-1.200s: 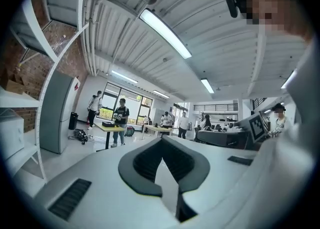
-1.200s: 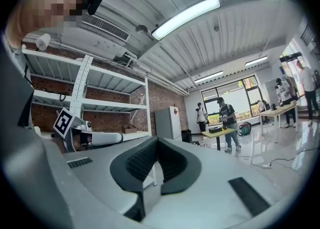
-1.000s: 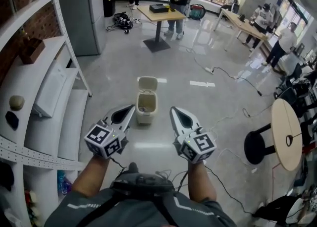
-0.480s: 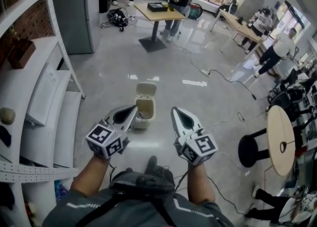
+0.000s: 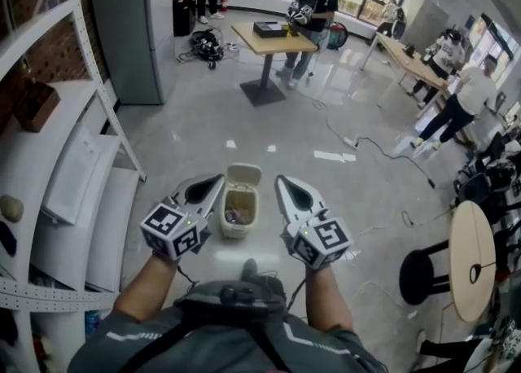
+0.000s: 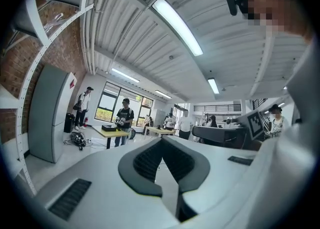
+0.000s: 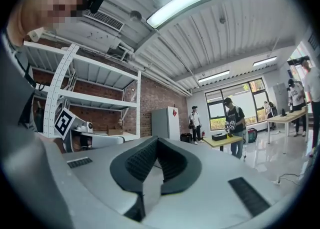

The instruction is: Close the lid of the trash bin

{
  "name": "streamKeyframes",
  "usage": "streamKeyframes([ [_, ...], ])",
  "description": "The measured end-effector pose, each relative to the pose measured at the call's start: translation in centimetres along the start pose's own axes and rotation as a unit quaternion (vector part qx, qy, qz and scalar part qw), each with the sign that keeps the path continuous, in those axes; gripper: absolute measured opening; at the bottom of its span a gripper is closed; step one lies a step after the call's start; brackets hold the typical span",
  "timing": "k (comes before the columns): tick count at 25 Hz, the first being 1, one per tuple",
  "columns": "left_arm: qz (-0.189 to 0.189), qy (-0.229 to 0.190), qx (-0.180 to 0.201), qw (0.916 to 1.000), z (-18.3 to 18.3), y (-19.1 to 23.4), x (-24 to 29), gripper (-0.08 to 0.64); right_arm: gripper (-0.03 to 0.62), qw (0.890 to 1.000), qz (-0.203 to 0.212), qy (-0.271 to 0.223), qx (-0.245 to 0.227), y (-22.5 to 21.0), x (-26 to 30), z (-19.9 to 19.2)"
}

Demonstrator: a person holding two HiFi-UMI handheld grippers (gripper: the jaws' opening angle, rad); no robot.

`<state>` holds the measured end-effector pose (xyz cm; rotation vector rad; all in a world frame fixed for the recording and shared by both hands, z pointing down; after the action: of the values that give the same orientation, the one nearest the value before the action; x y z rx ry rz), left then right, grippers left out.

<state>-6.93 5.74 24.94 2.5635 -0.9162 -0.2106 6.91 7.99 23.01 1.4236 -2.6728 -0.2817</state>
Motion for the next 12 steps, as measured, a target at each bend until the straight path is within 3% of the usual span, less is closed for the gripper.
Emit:
streamKeyframes([
  [12, 0.035, -0.002, 0.008, 0.9994, 2.8, 2.8, 12.4, -0.002, -0.002, 0.999, 0.032, -0.015, 0.010, -12.3, 5.0, -2.5],
])
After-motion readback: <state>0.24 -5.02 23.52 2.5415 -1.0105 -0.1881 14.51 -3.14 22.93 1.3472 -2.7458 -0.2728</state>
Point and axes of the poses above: the fingertips, and each gripper's own axes: x forward along the fingers, y to its left, z out of its top, the point moved 2 cm from there along -x, backward along the fingers, and after that the axes turned 15 degrees about -x, right-handed, at the moved point
